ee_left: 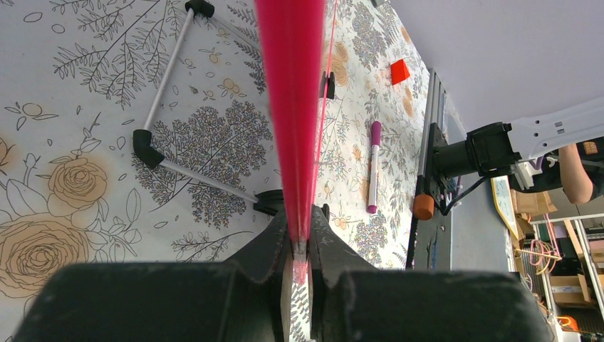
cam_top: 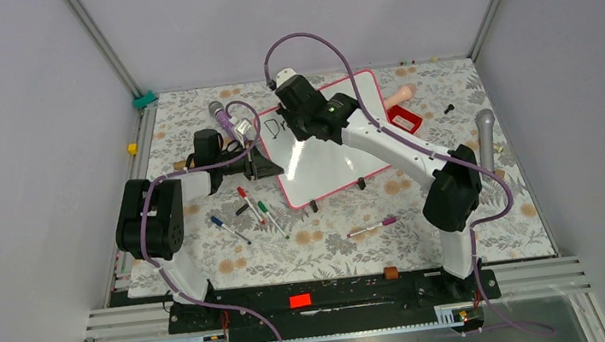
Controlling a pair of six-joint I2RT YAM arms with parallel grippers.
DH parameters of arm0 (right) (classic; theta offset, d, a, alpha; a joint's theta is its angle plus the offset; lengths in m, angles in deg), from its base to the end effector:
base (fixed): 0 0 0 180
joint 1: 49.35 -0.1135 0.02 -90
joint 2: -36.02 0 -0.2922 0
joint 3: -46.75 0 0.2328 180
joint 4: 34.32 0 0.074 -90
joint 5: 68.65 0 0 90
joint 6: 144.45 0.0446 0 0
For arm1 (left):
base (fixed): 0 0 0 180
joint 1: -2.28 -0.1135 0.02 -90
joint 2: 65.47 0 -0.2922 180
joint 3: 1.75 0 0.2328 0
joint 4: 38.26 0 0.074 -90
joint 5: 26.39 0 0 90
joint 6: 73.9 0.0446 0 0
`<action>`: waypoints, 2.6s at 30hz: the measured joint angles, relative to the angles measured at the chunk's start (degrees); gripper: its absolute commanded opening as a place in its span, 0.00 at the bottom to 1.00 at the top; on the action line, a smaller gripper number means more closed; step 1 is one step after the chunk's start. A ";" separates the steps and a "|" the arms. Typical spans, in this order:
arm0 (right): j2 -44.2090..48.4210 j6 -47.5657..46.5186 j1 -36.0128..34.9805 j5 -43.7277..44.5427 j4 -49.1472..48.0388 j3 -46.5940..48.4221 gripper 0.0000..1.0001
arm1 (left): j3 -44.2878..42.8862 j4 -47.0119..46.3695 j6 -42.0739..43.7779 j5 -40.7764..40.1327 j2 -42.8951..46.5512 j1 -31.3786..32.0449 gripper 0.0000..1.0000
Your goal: Write a sentence on the whiteboard
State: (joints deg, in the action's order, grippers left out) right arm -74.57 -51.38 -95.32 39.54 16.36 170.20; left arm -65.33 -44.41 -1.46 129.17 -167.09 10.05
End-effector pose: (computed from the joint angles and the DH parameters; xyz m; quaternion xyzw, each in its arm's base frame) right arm 0.3170 0.3079 0.3675 -0.2596 0.8508 0.0511 0.4540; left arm 0.3321 -0.0863 0.2074 0.1993 0.7547 -0.5513 0.2946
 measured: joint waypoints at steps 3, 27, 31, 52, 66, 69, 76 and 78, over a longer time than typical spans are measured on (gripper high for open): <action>0.39 0.02 0.02 -0.07 -0.04 -0.07 0.00 | 0.00 -0.02 0.15 0.02 0.00 0.00 0.00; 6.08 1.20 2.91 -1.31 -5.22 -4.15 0.00 | -0.02 0.00 0.20 0.04 0.00 0.00 0.00; 4.72 1.18 2.97 -1.25 -4.63 -3.21 0.00 | -0.02 0.00 0.20 0.04 0.00 0.00 0.00; 0.57 0.63 3.26 -2.80 -2.05 1.90 0.00 | -0.11 0.07 0.22 0.04 0.00 0.00 0.00; 0.57 -0.90 3.30 -5.49 0.87 1.46 0.00 | -0.11 0.09 0.24 0.04 0.00 0.00 0.00; 0.57 -1.18 3.30 -4.48 1.31 1.46 0.00 | -0.11 0.09 0.24 0.04 0.00 0.00 0.00; 0.55 -1.25 3.45 -1.92 1.86 1.92 0.00 | -0.11 0.11 0.35 0.07 0.00 0.00 0.00; 0.55 -1.25 3.56 -1.77 2.12 2.47 0.00 | -0.11 0.11 0.39 0.07 0.00 0.00 0.00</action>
State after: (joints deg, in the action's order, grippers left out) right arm -74.02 -52.62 -91.76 37.77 18.48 172.67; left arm -65.44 -44.30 -1.07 129.23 -167.09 10.05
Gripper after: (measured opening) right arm 0.155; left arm 0.077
